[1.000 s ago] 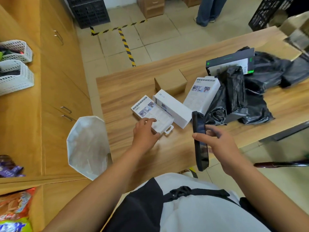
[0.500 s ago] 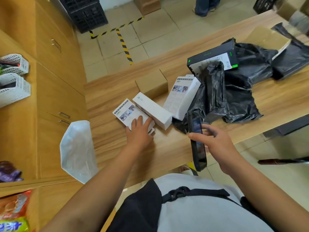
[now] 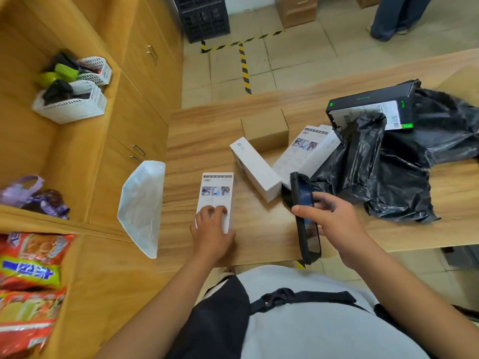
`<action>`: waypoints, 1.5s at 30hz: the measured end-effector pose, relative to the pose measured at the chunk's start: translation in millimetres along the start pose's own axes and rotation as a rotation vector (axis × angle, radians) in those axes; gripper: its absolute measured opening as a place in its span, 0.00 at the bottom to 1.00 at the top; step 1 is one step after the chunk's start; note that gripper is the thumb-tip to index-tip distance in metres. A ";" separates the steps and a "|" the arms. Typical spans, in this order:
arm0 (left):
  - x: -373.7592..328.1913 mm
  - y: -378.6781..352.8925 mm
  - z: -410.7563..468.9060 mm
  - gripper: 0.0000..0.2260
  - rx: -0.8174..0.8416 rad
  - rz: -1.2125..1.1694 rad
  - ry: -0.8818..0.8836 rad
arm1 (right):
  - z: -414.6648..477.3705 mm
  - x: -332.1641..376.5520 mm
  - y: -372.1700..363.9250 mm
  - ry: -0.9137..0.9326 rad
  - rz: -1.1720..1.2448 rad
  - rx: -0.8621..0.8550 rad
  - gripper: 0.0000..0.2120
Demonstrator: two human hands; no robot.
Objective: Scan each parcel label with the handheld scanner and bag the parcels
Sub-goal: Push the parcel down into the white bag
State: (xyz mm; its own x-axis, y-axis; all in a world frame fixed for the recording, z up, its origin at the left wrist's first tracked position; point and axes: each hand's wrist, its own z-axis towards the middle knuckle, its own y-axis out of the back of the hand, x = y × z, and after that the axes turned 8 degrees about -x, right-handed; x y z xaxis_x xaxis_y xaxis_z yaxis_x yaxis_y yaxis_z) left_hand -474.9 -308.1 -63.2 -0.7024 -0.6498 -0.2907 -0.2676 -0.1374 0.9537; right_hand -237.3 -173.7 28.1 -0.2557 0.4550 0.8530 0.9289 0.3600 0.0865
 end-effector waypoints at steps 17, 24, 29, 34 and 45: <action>18.6 22.1 -32.8 0.23 0.083 -0.828 0.568 | 2.6 -8.3 -24.5 0.022 -0.064 0.155 0.35; 22.0 17.8 -43.1 0.20 0.188 -1.245 0.702 | 0.5 -13.1 -15.8 0.030 -0.040 0.122 0.36; 28.0 17.4 -41.5 0.20 0.171 -1.189 0.750 | 0.4 -11.2 -12.2 0.013 -0.025 0.119 0.27; 15.4 19.2 -36.4 0.23 0.034 -1.034 0.744 | 2.2 -11.9 -11.5 0.005 -0.015 0.114 0.21; 12.1 32.2 -31.8 0.24 -0.067 -0.652 0.538 | 8.5 -18.0 -10.6 0.001 -0.031 0.128 0.34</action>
State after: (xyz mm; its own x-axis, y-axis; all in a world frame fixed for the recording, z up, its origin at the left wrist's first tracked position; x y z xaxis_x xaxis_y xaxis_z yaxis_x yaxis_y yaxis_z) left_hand -471.0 -344.2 -33.6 -0.0067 -0.6901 -0.7236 -0.4586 -0.6409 0.6155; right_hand -244.8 -178.8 7.4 -0.2832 0.4418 0.8513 0.8789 0.4748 0.0460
